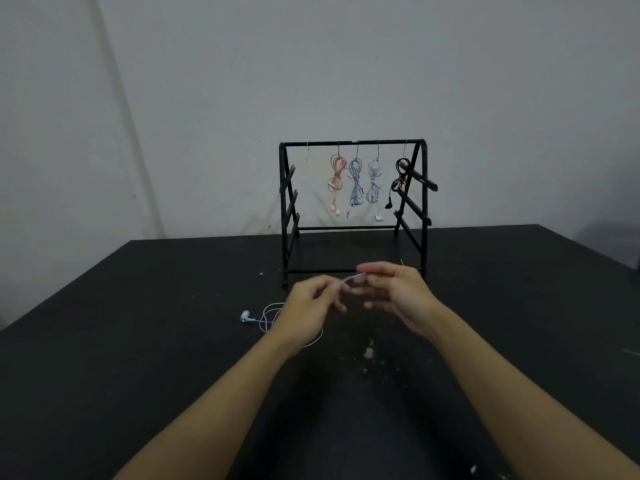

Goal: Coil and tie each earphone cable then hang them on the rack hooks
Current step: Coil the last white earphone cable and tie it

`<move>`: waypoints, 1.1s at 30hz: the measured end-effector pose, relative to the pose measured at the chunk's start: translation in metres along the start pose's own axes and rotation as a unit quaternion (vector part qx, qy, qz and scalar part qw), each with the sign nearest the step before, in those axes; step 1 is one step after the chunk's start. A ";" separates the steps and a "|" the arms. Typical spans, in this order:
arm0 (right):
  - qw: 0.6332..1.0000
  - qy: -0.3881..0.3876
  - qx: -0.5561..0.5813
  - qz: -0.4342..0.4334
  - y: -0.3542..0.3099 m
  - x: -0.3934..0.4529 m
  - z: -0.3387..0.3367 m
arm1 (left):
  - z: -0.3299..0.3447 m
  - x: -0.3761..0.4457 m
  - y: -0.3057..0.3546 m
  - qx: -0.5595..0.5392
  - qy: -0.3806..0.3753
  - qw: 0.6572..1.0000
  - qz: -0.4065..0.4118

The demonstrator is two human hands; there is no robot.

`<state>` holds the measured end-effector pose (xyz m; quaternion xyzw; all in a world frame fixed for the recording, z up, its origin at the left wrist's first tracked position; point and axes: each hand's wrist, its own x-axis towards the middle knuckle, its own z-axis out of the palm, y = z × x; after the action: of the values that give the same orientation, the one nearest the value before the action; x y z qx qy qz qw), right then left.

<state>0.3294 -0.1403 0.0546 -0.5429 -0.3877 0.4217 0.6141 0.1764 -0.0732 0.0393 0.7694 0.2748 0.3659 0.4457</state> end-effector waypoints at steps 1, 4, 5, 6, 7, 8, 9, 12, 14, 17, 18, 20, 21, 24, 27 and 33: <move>0.995 0.002 -0.096 -0.003 0.001 0.000 -0.001 | -0.005 0.002 0.003 -0.026 0.029 0.999 -0.009; 0.952 -0.024 -0.300 -0.044 -0.001 -0.001 0.001 | -0.016 0.007 0.017 -0.058 0.027 0.997 -0.031; 0.943 -0.026 -0.324 -0.076 -0.002 -0.001 0.004 | -0.019 0.008 0.021 -0.045 0.014 0.998 -0.034; 0.937 -0.021 -0.330 -0.112 -0.004 0.000 0.008 | -0.021 0.009 0.025 -0.024 0.005 0.999 -0.033; 0.935 -0.020 -0.324 -0.144 -0.008 0.000 0.012 | -0.023 0.011 0.027 0.010 -0.004 1.000 -0.027; 0.936 -0.029 -0.309 -0.166 -0.012 0.000 0.016 | -0.025 0.012 0.030 0.042 -0.014 0.999 -0.024; 0.937 -0.045 -0.296 -0.180 -0.016 0.000 0.020 | -0.026 0.013 0.032 0.063 -0.023 0.997 -0.023; 0.924 -0.056 -0.322 -0.198 -0.028 -0.003 0.027 | -0.030 0.015 0.041 0.038 -0.020 0.998 -0.041; 0.916 -0.049 -0.342 -0.204 -0.033 -0.002 0.024 | -0.034 0.014 0.044 0.038 -0.019 0.998 -0.041; 0.905 -0.040 -0.364 -0.216 -0.040 0.000 0.019 | -0.039 0.011 0.046 0.013 -0.061 0.997 -0.040; 0.905 -0.038 -0.360 -0.222 -0.042 0.000 0.018 | -0.040 0.010 0.048 -0.006 -0.075 0.996 -0.042; 0.922 -0.028 -0.310 -0.231 -0.046 -0.002 0.017 | -0.043 0.010 0.052 -0.039 -0.090 0.994 -0.045; 0.938 -0.016 -0.263 -0.227 -0.048 -0.004 0.016 | -0.044 0.010 0.053 -0.043 -0.092 0.994 -0.046; 0.971 0.012 -0.143 -0.194 -0.053 -0.008 0.013 | -0.049 0.009 0.053 -0.044 -0.068 0.996 -0.040; 0.982 -0.001 -0.112 -0.150 -0.052 -0.009 0.015 | -0.045 0.007 0.058 -0.107 -0.008 0.994 -0.009; 0.989 -0.043 -0.038 -0.139 -0.038 -0.008 0.036 | -0.017 0.011 0.070 -0.159 0.076 0.984 0.014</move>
<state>0.2967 -0.1380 0.0957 -0.4877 -0.5013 0.3404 0.6284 0.1756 -0.0884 0.1103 0.6624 0.2357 0.4684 0.5349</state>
